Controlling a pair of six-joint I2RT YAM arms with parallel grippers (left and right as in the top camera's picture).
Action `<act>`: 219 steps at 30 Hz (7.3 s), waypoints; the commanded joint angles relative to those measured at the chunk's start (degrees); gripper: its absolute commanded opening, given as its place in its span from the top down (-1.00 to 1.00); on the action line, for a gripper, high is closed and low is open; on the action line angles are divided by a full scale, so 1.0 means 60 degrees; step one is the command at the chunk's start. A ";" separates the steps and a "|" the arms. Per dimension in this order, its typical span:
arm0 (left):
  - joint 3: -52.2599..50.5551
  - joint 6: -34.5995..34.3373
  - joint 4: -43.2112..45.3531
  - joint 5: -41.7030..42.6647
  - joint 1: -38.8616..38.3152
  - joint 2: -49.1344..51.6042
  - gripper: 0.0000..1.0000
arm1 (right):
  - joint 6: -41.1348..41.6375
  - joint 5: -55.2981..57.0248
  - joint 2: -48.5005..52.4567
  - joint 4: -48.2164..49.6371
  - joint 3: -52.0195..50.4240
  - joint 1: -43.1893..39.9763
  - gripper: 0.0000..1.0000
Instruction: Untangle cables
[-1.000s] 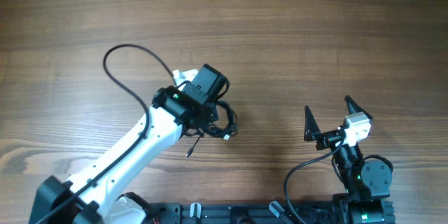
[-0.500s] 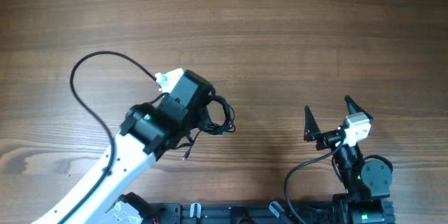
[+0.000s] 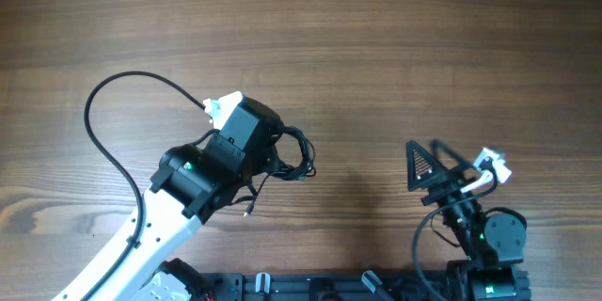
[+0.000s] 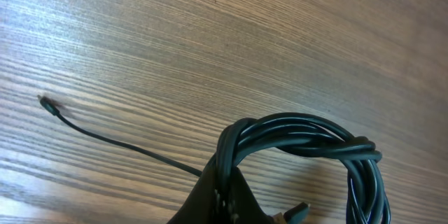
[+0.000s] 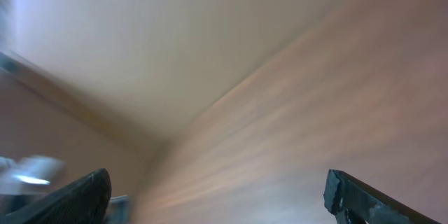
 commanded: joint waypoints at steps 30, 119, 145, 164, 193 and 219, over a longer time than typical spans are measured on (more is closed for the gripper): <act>0.0160 -0.2109 -0.0164 0.0029 -0.0025 0.0637 0.92 | 0.0976 -0.3151 0.4306 -0.0408 0.1577 -0.0029 -0.99; 0.0168 -0.1457 0.1610 0.1956 0.0248 0.0590 0.84 | 0.0441 -0.2871 0.9970 0.2586 0.3909 0.3785 0.91; 0.0186 0.6987 -0.0397 0.7614 0.3177 -0.0073 -0.30 | -0.2732 -0.7078 0.9970 0.3785 0.3909 0.2841 0.91; 0.0186 0.7155 -0.0346 0.7318 0.2484 0.0565 0.92 | -0.1883 -0.7741 0.9970 0.4317 0.3909 0.2809 0.76; 0.0186 0.3974 0.1169 0.3472 0.1177 0.0568 0.92 | 0.1530 -0.4324 0.9970 0.3617 0.3905 0.4900 0.00; 0.0186 0.3432 0.2098 0.6087 0.0142 0.0565 0.92 | 0.3260 -0.2262 1.0626 0.3552 0.3905 0.4900 0.91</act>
